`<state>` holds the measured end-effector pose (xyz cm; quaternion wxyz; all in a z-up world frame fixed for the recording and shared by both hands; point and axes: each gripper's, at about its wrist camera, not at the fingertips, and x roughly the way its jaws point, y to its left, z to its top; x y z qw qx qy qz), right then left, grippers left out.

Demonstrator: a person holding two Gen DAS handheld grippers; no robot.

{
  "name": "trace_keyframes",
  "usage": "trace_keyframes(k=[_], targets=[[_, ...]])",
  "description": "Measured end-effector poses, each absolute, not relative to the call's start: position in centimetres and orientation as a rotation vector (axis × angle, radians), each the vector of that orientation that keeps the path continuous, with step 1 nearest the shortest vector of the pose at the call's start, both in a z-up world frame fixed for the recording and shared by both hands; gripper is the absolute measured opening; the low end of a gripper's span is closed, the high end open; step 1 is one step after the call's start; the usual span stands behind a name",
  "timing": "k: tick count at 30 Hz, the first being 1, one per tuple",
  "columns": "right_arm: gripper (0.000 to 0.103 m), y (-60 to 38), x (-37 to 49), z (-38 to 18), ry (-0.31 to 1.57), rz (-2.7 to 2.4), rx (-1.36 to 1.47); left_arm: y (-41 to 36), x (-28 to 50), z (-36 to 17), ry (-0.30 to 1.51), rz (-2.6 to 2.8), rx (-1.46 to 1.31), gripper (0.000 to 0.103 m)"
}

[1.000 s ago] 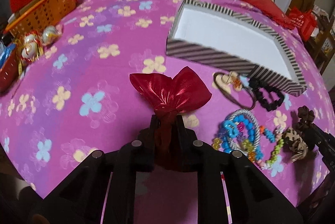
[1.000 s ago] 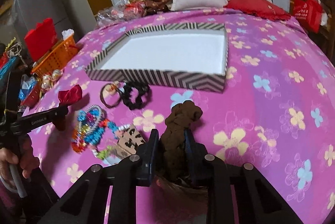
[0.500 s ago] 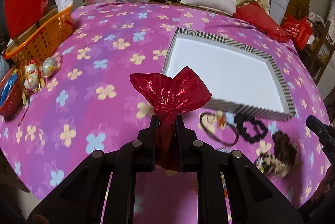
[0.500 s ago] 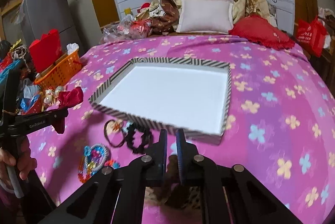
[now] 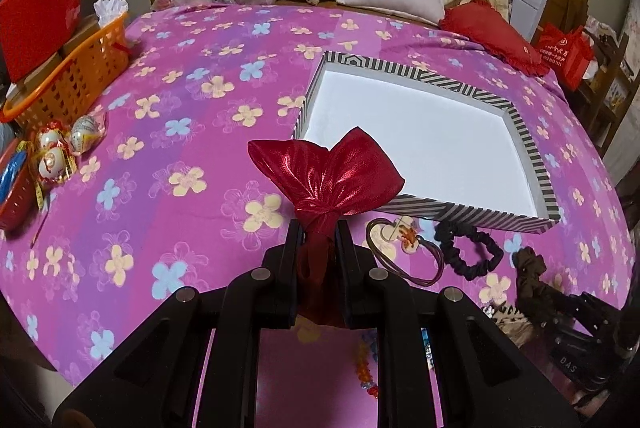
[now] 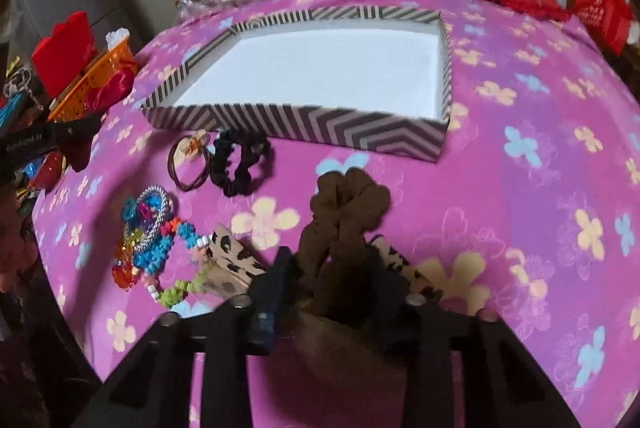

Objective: Organize jewelry
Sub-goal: 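Carry both held items into the white box and open both tools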

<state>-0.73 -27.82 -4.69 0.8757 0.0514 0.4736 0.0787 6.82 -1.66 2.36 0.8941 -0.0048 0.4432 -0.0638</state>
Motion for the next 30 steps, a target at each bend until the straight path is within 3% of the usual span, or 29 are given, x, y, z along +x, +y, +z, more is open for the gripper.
trace_keyframes(k=[2,18,30], targets=[[0.014,-28.0,-0.9,-3.9,0.970,0.188,0.122,-1.6,6.9,2.5,0.914,-0.127,0.003,0.014],[0.013,-29.8,3.9,5.6,0.741,0.195,0.140,-3.5,12.2,2.8,0.940,-0.125,-0.010,0.015],[0.013,-31.2,10.5,1.7,0.801,0.158,0.207,-4.5,17.0,0.4,0.999,-0.084,-0.007,0.015]])
